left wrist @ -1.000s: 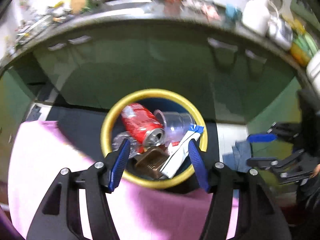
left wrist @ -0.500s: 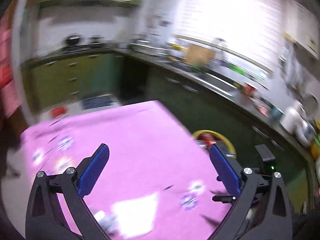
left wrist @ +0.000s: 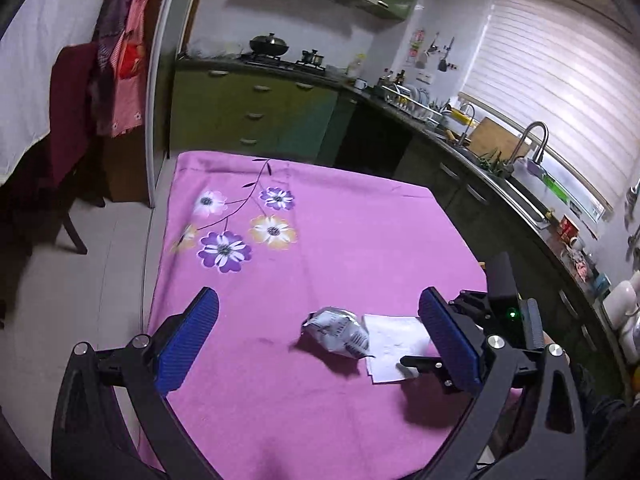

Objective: Collect trash
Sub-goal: 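Reach the right tool to the white tissue and grasp it, then carry the white tissue with the right tool over the bin and release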

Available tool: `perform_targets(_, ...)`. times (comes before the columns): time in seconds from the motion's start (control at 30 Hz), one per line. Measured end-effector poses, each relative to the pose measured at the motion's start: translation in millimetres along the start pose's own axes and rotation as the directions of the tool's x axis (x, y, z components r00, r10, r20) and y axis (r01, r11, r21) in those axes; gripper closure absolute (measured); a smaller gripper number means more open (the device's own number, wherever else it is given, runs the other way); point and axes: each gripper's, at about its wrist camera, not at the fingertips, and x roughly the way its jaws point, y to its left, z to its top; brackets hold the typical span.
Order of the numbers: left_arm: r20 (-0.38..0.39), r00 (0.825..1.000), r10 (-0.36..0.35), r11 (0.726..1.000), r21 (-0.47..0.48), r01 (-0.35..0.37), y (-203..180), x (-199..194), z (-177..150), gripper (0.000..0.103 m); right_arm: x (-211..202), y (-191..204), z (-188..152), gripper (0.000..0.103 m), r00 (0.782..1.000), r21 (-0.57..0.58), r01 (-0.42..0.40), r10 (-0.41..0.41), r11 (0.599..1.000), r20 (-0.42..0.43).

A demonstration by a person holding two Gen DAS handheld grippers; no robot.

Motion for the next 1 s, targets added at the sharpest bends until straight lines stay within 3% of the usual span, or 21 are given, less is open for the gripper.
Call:
perform_targets(0.13, -0.006, 1.0, -0.013, 1.0, -0.009, 0.013, 0, 9, 0, 0.007, 8, -1, -4, 0.021, 0.999, -0.015, 0.008, -0.008, 1.0, -0.042)
perform_targets(0.23, -0.025, 0.999, -0.026, 1.0, -0.003, 0.026, -3, 17, 0, 0.007, 8, -2, -5, 0.028, 0.999, -0.01, 0.014, -0.014, 1.0, -0.042)
perform_targets(0.3, -0.038, 0.999, -0.033, 0.999, 0.004, 0.033, -7, 21, -2, 0.007, 5, 0, -7, 0.039, 0.999, -0.006, 0.018, -0.019, 1.0, -0.034)
perform_targets(0.33, -0.043, 0.998, -0.035, 0.999, 0.008, 0.035, -9, 24, -2, 0.007, 3, -2, -8, 0.052, 0.999, 0.002, 0.013, -0.013, 1.0, -0.031)
perform_targets(0.37, -0.048, 0.998, -0.037, 0.999, 0.013, 0.037, -11, 26, -3, 0.007, 1, -2, -8, 0.073, 1.0, 0.01, 0.008, -0.008, 1.0, -0.026)
perform_targets(0.43, -0.052, 0.998, -0.041, 0.999, 0.019, 0.042, -14, 28, -4, 0.007, -3, -3, -9, 0.094, 1.0, 0.019, -0.004, 0.004, 1.0, -0.021)
perform_targets(0.57, -0.055, 0.997, -0.048, 0.999, 0.021, 0.05, -17, 28, -5, 0.007, -21, -5, -17, 0.095, 1.0, 0.054, 0.007, -0.008, 0.999, 0.026)
perform_targets(0.7, -0.062, 0.996, -0.06, 0.998, 0.019, 0.061, -17, 32, -5, 0.007, -65, -34, -37, 0.095, 0.993, 0.188, 0.044, -0.064, 0.981, 0.103)
perform_targets(0.83, -0.074, 0.994, -0.077, 0.997, 0.016, 0.079, -23, 38, -4, 0.007, -126, -102, -85, 0.095, 0.961, 0.428, 0.182, -0.253, 0.885, 0.114)
perform_targets(0.9, -0.084, 0.993, -0.087, 0.996, 0.021, 0.089, -28, 42, -5, 0.007, -153, -145, -118, 0.094, 0.935, 0.558, 0.248, -0.347, 0.792, 0.077)
perform_targets(1.0, -0.098, 0.99, -0.098, 0.994, 0.035, 0.102, -37, 47, -7, 0.007, -174, -192, -160, 0.094, 0.889, 0.659, 0.362, -0.458, 0.659, -0.03)
